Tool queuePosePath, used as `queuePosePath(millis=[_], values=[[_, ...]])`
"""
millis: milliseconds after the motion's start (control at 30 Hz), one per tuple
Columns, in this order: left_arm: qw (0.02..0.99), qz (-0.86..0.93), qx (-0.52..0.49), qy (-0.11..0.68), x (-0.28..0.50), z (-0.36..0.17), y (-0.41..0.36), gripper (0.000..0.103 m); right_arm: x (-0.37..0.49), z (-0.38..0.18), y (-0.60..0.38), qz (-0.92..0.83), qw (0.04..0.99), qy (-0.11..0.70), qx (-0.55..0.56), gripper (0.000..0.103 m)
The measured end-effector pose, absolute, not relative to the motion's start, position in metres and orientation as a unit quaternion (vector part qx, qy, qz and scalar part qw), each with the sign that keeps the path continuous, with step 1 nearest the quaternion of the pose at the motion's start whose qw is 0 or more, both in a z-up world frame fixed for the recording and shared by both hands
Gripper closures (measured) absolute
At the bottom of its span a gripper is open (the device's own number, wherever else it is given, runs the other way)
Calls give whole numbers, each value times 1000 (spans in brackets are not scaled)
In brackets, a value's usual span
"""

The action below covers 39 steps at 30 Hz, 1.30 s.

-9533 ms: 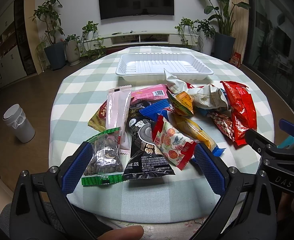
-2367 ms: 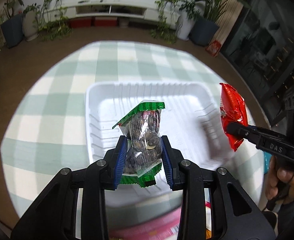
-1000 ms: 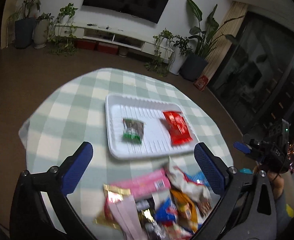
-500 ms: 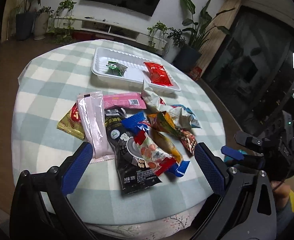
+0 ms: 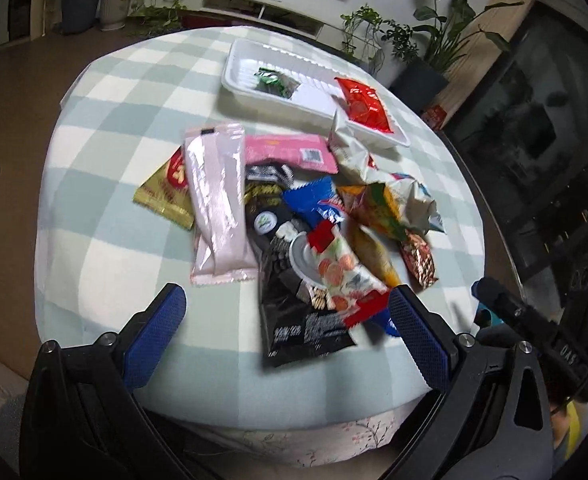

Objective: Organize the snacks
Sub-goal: 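Move both grippers back over the snack pile, then grasp the pale pink long wrapper with the left gripper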

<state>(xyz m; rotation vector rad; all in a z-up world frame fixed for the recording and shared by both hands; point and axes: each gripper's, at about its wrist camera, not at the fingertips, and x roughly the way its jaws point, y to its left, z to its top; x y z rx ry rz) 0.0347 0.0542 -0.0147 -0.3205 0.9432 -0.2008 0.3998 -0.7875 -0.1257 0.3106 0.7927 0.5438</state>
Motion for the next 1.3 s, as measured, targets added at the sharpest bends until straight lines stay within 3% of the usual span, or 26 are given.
queuePosePath(millis=[133, 200, 300, 633, 667, 767, 1300], values=[[878, -91, -137, 449, 48, -8, 47, 5, 399, -127, -787, 260, 877, 376, 144, 26], [878, -92, -130, 452, 54, -7, 44, 21, 399, -127, -787, 261, 878, 375, 142, 26], [876, -98, -132, 454, 61, -8, 48, 35, 398, -126, -787, 262, 879, 372, 142, 26], [877, -64, -128, 458, 88, -7, 77, 36, 398, -126, -783, 266, 882, 366, 130, 26], [878, -65, -122, 457, 90, -8, 75, 39, 398, -125, -783, 266, 883, 366, 128, 26], [876, -70, -116, 464, 100, -13, 69, 63, 397, -125, -783, 266, 883, 366, 128, 26], [870, -30, -90, 483, 121, -33, 73, 65, 396, -126, -779, 271, 882, 367, 115, 27]])
